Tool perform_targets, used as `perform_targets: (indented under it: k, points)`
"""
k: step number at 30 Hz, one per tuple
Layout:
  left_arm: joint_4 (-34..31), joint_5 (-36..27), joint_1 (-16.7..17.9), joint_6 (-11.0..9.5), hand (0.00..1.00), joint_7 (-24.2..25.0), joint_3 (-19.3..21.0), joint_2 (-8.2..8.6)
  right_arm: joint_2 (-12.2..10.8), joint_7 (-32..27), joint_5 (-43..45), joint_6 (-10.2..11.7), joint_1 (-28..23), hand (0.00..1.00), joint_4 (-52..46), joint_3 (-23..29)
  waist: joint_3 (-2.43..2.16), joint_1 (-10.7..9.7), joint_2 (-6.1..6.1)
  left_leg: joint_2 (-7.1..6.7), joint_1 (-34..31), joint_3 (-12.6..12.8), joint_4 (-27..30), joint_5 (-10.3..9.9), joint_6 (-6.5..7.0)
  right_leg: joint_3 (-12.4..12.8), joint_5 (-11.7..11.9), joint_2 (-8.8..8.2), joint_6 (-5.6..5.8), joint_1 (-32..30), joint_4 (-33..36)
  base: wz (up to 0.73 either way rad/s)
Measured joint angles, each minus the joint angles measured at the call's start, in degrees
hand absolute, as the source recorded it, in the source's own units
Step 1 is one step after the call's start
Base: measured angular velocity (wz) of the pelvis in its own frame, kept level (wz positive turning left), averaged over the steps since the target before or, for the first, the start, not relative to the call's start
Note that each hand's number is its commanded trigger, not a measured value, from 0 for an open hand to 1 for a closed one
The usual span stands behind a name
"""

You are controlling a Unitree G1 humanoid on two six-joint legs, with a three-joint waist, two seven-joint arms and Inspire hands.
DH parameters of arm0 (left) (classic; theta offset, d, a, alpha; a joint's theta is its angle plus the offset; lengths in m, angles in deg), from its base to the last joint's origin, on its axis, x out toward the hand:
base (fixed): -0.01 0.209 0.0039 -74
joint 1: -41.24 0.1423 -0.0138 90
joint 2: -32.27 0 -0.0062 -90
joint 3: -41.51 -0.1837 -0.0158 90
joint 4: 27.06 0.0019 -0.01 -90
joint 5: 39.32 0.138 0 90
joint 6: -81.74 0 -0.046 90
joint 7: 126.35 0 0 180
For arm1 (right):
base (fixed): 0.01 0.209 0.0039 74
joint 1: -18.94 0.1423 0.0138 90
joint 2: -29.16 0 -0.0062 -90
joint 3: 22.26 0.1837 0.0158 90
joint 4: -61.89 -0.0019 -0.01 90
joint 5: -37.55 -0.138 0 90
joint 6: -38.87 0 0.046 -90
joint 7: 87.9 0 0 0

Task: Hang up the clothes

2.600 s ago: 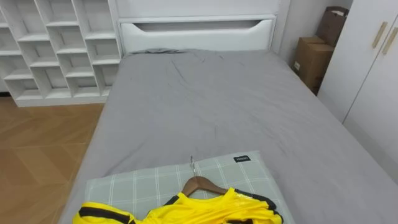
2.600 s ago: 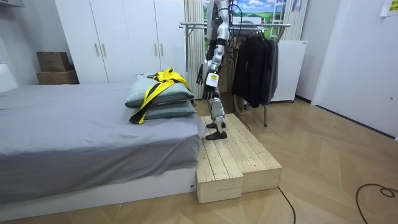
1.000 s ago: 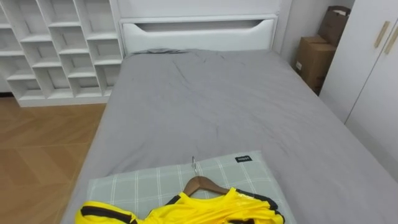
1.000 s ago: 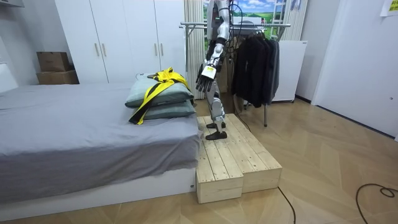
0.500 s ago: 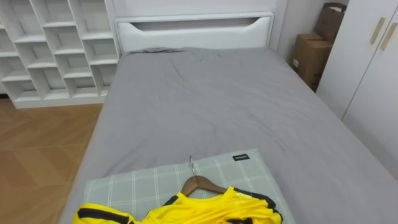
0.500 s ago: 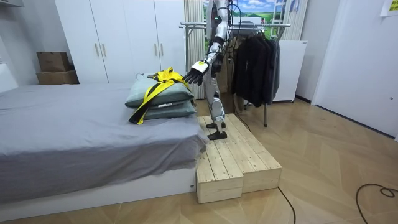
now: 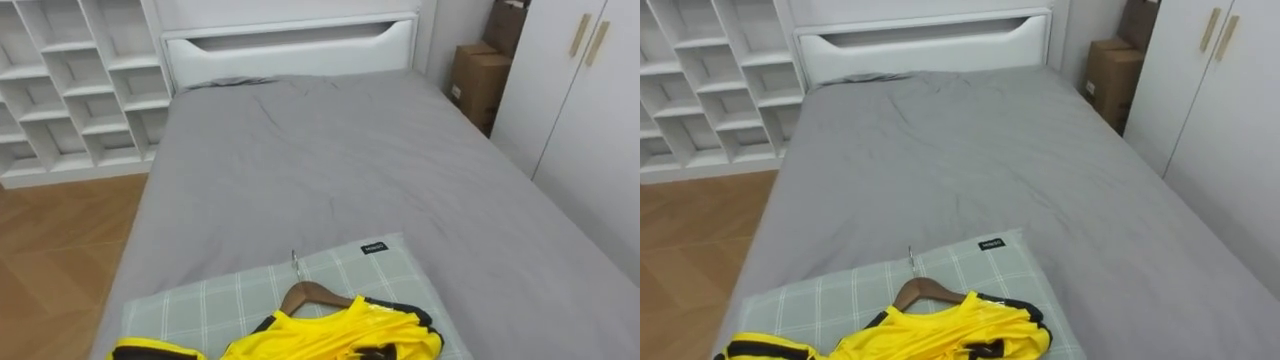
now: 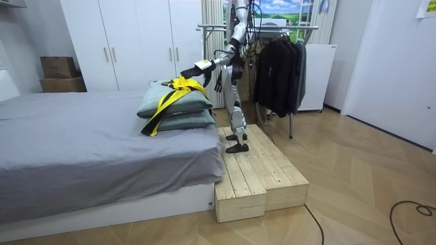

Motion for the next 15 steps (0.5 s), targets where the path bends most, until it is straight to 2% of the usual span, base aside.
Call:
perform_targets:
  k: [5,12,15]
  points:
    - [-0.1,0.0,-1.4,-0.2,0.0,0.2,-1.0,-0.04,0.1,0.0,1.0,0.6,0.0,0.0,0.1,1.1,-0.01,-0.1,0.09,0.0,0.1,0.1,0.0,0.0,0.0,0.2,0.0,-0.01,0.0,0.0,0.0,0.0]
    - [-0.3,0.9,-3.8,-2.2,0.0,1.6,-1.9,-0.04,0.2,0.1,1.0,1.0,0.0,0.0,0.4,1.7,0.04,-1.0,0.02,0.03,0.1,0.4,-0.1,0.0,0.0,0.3,0.0,0.0,0.0,0.0,0.0,0.0]
    - [-0.3,0.9,-4.2,-2.4,0.0,1.7,-2.4,-0.04,0.3,0.1,1.0,1.0,0.1,0.0,0.5,1.7,0.03,-1.5,0.05,0.06,0.3,0.6,-0.2,0.0,0.0,0.4,0.0,0.0,0.0,0.0,0.0,-0.03]
